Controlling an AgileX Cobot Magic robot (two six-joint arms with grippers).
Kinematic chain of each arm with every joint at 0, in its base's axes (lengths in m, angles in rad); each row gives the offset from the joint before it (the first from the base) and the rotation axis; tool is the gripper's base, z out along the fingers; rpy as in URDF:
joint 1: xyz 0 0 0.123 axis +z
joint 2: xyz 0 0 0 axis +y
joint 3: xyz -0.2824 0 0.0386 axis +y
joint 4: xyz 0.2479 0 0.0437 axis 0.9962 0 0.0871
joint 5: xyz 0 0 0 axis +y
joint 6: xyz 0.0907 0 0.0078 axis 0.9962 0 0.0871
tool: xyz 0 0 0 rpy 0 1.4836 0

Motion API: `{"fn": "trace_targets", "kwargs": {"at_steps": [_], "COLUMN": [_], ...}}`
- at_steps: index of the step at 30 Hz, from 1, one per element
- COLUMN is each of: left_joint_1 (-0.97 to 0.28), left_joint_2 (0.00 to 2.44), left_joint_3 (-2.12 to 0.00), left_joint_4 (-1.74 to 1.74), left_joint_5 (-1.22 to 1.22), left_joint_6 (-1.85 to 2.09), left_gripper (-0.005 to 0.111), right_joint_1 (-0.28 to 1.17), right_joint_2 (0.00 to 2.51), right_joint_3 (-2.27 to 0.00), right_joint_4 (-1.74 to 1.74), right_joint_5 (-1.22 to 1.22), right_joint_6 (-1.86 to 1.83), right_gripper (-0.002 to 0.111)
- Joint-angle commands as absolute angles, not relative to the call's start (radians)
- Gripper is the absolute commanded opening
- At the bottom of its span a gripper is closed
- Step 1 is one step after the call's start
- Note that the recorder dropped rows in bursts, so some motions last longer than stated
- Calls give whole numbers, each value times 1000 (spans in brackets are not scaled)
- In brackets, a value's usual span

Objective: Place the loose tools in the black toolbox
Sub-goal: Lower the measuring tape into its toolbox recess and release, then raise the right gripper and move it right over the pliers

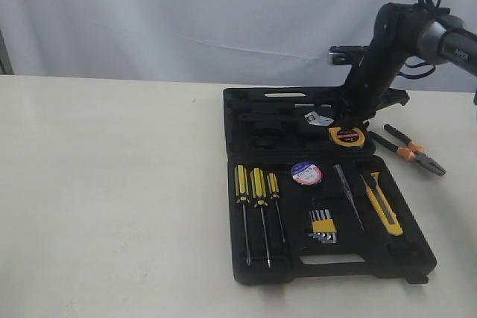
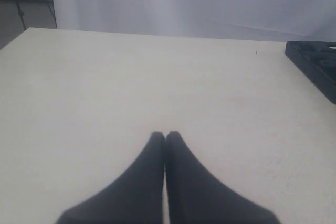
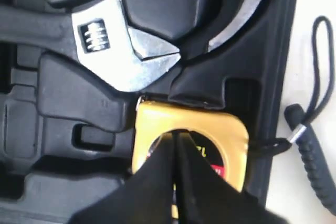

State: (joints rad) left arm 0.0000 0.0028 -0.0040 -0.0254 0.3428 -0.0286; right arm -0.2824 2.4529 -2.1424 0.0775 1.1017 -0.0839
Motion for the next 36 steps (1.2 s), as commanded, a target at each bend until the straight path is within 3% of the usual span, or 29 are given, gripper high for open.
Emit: {"fn": "trace_targets", "kwargs": {"at_steps": [1,25,36], "left_joint_1": [-6,-6,-6], "left_joint_2": [0,0,0], "left_joint_3": [0,0,0], "left_joint_4": [-30,-30,-30], "left_joint_5": [342,342,342], "left_joint_6": [-30,-30,-30], "left_gripper": [0,0,0], "right_joint_1": [-289,-293,-466], "right_joint_2": [2477,2350,2295], "right_joint_3": [-2138,-2139,-2139], "right_joint_4": [79,167,177], "right_joint_5": [1141,1151,1217], "right_joint_6": [-97,-169,-239], "right_gripper": [-1,-1,-1]}}
